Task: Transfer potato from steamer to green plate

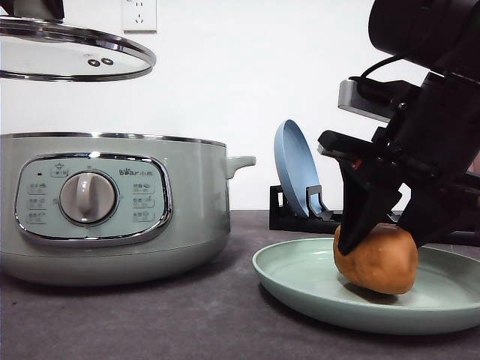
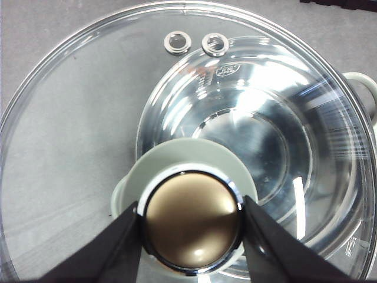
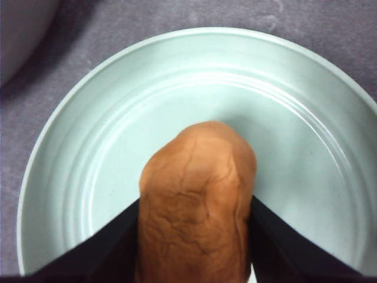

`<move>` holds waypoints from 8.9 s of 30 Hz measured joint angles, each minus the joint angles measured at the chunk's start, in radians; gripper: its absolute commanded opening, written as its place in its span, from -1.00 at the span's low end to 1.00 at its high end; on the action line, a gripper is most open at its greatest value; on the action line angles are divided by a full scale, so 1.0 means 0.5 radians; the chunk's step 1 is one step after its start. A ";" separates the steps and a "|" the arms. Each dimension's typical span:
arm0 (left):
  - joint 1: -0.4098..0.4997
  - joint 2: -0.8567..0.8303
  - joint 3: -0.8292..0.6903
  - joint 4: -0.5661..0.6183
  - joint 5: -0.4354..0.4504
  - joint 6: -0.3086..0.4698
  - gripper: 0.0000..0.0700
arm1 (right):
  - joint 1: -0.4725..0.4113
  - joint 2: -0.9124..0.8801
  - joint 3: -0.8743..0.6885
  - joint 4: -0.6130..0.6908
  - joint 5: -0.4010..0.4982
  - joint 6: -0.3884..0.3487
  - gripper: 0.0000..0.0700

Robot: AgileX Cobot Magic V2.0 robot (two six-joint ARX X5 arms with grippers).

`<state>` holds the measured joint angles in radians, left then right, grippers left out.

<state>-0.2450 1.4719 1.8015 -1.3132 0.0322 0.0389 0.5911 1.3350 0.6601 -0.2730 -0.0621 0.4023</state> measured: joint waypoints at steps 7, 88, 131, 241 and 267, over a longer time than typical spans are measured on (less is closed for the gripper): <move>-0.052 0.000 0.000 0.001 0.000 0.000 -1.00 | 0.000 0.000 0.000 -0.047 0.000 0.005 0.12; -0.347 0.543 0.000 0.124 0.046 0.016 -1.00 | -0.061 -0.773 0.456 -0.419 0.276 -0.251 0.66; -0.487 -0.126 0.023 -0.047 0.175 -0.007 0.43 | -0.063 -0.773 0.456 -0.799 -0.412 -0.341 0.66; 0.718 -2.850 -3.399 2.514 0.345 0.278 -0.99 | -0.066 -0.773 0.456 -0.087 -0.138 -0.233 -1.00; 0.718 -2.934 -3.538 2.288 0.337 0.155 -0.99 | -0.066 -0.773 0.456 -0.013 -0.138 -0.233 -1.00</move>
<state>0.1139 0.0051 0.0326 -0.1692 0.2008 0.1165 0.5579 0.9485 0.8883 -0.2794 -0.1310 0.2855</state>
